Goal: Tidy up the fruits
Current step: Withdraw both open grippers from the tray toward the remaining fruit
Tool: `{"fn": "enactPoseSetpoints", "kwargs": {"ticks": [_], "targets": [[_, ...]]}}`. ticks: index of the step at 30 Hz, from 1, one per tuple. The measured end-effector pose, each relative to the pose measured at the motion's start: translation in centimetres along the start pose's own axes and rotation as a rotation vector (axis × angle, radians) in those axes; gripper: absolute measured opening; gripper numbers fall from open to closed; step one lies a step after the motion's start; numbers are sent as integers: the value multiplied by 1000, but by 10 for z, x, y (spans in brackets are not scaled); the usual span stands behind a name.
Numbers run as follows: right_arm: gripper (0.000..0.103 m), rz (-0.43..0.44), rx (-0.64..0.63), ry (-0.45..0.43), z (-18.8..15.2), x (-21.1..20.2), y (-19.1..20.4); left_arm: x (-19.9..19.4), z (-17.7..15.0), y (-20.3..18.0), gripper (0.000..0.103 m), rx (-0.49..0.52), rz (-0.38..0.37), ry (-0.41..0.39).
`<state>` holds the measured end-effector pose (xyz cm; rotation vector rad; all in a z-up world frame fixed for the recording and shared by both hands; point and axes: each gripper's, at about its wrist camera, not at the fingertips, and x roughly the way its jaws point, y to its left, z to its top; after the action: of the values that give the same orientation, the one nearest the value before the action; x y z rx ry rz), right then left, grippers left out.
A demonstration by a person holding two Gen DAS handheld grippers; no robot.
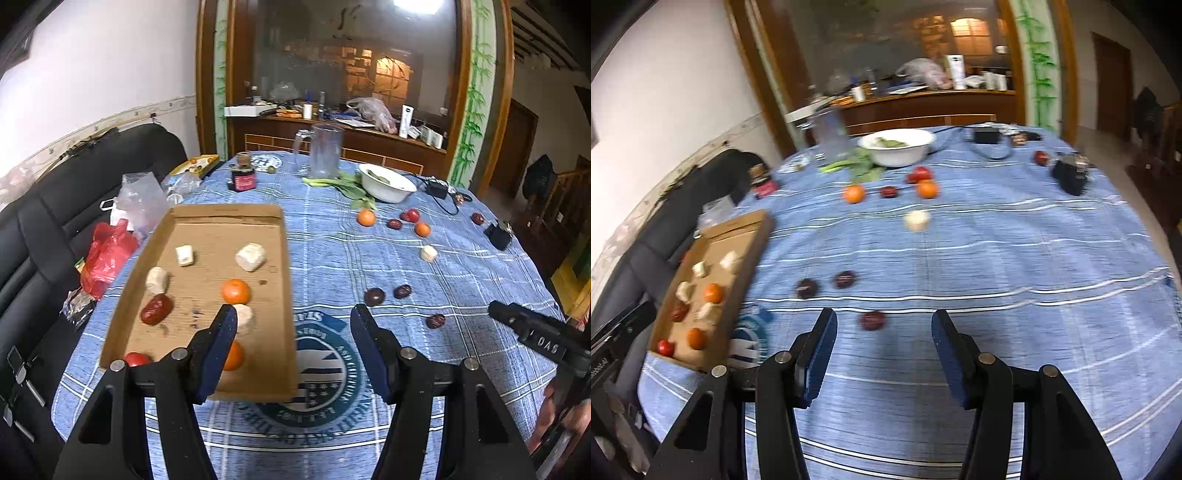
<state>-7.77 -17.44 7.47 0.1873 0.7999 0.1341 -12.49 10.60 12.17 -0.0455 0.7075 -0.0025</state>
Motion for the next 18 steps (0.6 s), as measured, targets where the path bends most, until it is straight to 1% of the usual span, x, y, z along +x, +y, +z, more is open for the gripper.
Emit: {"fn": "enactPoseSetpoints", "kwargs": {"ticks": [3, 6, 10, 14, 18], "targets": [[57, -27, 17, 4, -3, -4, -21, 3, -3, -18, 63, 44, -7, 7], [57, -34, 24, 17, -6, -2, -33, 6, -6, -39, 63, 90, -4, 9], [57, -29, 26, 30, -8, 4, -37, 8, -10, -60, 63, 148, 1, 8], [57, -22, 19, 41, -8, 10, -36, 8, -14, -78, 63, 210, 21, -11], [57, -21, 14, 47, -8, 14, -37, 13, -14, -86, 63, 236, 22, -10]]}}
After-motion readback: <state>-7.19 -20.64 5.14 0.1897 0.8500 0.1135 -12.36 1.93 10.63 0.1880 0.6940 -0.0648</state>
